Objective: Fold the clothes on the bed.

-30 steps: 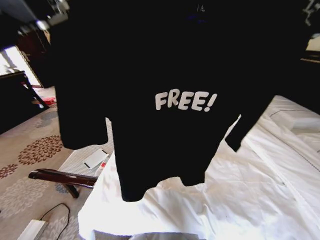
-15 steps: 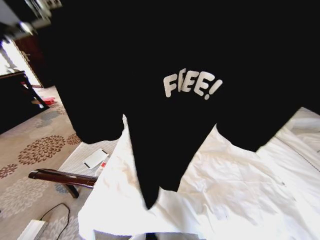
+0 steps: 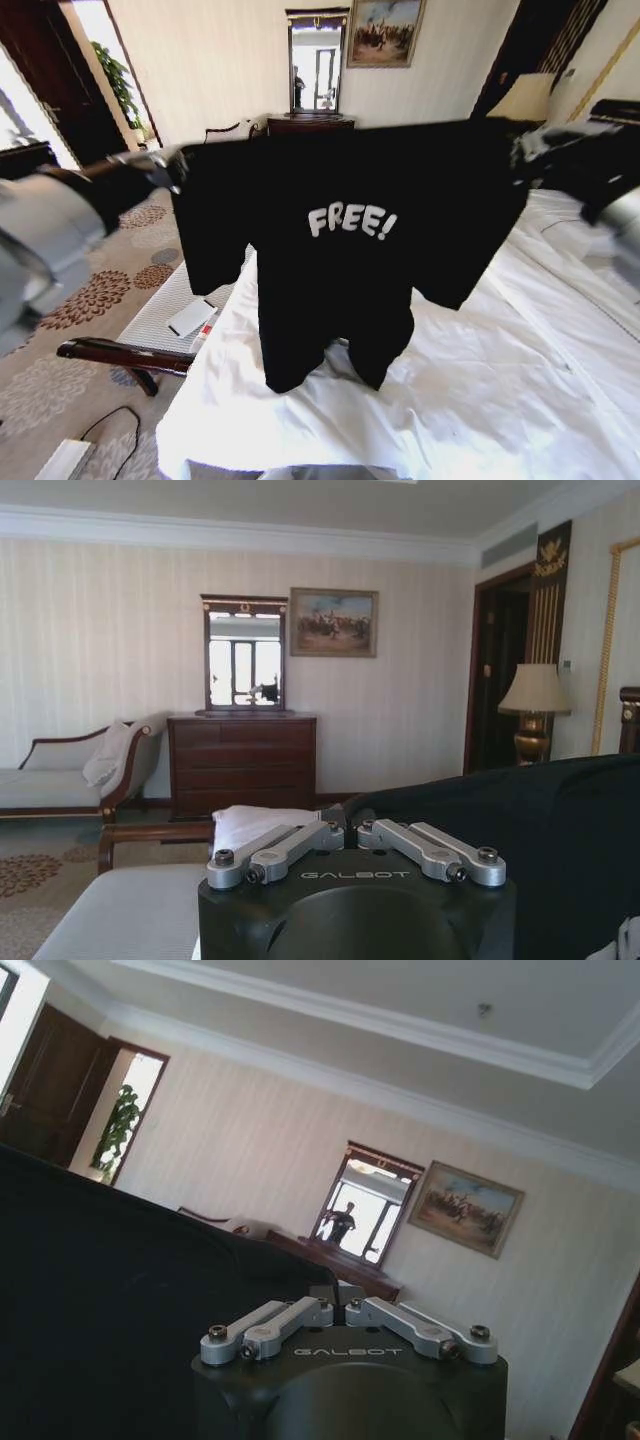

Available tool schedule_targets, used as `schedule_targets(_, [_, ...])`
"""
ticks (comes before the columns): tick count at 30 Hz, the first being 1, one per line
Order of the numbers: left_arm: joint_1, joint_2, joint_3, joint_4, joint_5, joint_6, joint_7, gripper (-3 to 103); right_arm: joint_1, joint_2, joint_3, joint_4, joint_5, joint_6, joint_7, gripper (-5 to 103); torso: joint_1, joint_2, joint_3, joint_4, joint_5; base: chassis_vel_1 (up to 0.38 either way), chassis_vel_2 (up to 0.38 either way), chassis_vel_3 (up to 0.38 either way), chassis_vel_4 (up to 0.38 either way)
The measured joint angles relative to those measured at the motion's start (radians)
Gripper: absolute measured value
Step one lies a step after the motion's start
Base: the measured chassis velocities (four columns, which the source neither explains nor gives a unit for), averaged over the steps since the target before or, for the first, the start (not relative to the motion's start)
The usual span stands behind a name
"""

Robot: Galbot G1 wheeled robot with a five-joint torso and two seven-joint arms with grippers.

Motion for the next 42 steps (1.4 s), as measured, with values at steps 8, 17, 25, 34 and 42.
schedule_targets(8, [-0.05, -0.155, 0.293, 0.115, 0.305, 0.01, 0.117, 1, 0.018, -0.008, -0.275, -0.197, -0.252, 0.262, -0.249, 1, 0.0, 0.0, 0.0, 0.0002, 0.0, 0.0, 0.0, 0.0, 0.0])
schedule_targets(17, [-0.271, -0.445, 0.686, 0.493, 0.575, -0.001, 0.247, 1, 0.078, 0.068, -0.517, -0.416, -0.329, 0.416, -0.366, 1, 0.0, 0.0, 0.0, 0.0002, 0.0001, 0.0, 0.0, 0.0, 0.0])
schedule_targets(25, [-0.386, -0.613, 0.87, 0.743, 0.684, -0.039, 0.292, 1, 0.437, 0.22, -0.96, -0.683, -0.376, 0.503, -0.399, 1, 0.0, 0.0, 0.0, 0.0002, 0.0001, 0.0, 0.0, 0.0, 0.0])
schedule_targets(34, [-0.389, -0.769, 0.908, 1.013, 0.839, -0.095, 0.356, 1, 0.791, 0.441, -1.338, -1.056, -0.441, 0.597, -0.439, 1, 0.0, 0.0, 0.0, -0.0001, 0.0, 0.0, 0.0, 0.0, 0.0])
schedule_targets(42, [-0.406, -0.918, 0.905, 1.343, 0.974, -0.165, 0.444, 1, 0.998, 0.636, -1.53, -1.422, -0.482, 0.699, -0.494, 1, 0.0, 0.0, 0.0, 0.0009, -0.0005, 0.0, 0.0, 0.0, 0.0])
